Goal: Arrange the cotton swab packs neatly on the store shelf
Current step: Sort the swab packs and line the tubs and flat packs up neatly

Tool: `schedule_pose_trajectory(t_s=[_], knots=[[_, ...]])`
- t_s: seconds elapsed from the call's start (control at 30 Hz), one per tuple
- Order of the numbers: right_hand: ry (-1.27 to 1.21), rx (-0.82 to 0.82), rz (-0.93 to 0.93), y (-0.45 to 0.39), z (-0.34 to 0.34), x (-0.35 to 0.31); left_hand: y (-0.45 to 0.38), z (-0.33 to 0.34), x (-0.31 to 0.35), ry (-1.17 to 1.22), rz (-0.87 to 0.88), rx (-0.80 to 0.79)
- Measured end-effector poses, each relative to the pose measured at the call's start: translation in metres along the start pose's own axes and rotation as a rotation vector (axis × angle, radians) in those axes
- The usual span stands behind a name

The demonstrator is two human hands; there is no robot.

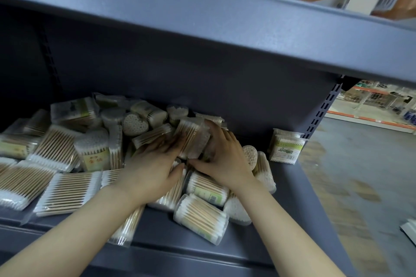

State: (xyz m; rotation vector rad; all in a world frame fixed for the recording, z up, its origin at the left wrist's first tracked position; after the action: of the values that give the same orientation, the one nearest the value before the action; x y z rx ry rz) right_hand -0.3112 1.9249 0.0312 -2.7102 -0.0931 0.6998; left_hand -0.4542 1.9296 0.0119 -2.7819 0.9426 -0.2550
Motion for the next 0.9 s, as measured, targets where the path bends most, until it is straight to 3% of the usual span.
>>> schedule_pose_trajectory(t_s=[0.57,0.9], knots=[[-0.134,0.085,-0.048,0.005,-0.017,-0.005,0.000,-0.001,-0.001,0.038,-0.030,-0.009],[-0.492,0.186,-0.026,0.023,-0.057,0.004,-0.004,-0.016,0.011,0.075,-0.041,0.172]])
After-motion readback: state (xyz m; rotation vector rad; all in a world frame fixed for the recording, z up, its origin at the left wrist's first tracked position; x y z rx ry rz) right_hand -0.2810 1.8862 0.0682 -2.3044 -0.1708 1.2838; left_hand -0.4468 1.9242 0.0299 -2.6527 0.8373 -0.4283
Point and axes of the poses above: each hand's wrist, its own y-axis away from the middle knuckle, its own z-axis out of the palm, x = y × z, the point moved 6 cm from there along -y, towards the middle knuckle, and after that the axes turned 7 degrees about z, right-handed, at the moved point
